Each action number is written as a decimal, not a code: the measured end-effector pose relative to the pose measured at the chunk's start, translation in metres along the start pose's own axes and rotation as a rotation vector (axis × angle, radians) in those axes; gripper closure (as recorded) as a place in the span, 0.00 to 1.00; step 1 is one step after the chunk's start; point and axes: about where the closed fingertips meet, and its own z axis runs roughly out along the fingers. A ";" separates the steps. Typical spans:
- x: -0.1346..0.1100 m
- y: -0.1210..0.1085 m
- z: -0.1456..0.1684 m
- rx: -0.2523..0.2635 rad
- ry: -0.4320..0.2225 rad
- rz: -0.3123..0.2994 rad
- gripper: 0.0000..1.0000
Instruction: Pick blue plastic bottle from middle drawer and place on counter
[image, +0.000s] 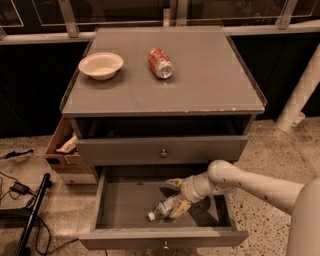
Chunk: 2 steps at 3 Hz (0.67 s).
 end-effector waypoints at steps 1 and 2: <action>0.019 0.001 0.002 -0.025 0.040 -0.004 0.21; 0.035 0.003 -0.001 -0.040 0.075 -0.011 0.24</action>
Offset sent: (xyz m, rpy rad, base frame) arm 0.0029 -0.0439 -0.0313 -0.1208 0.0182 0.0293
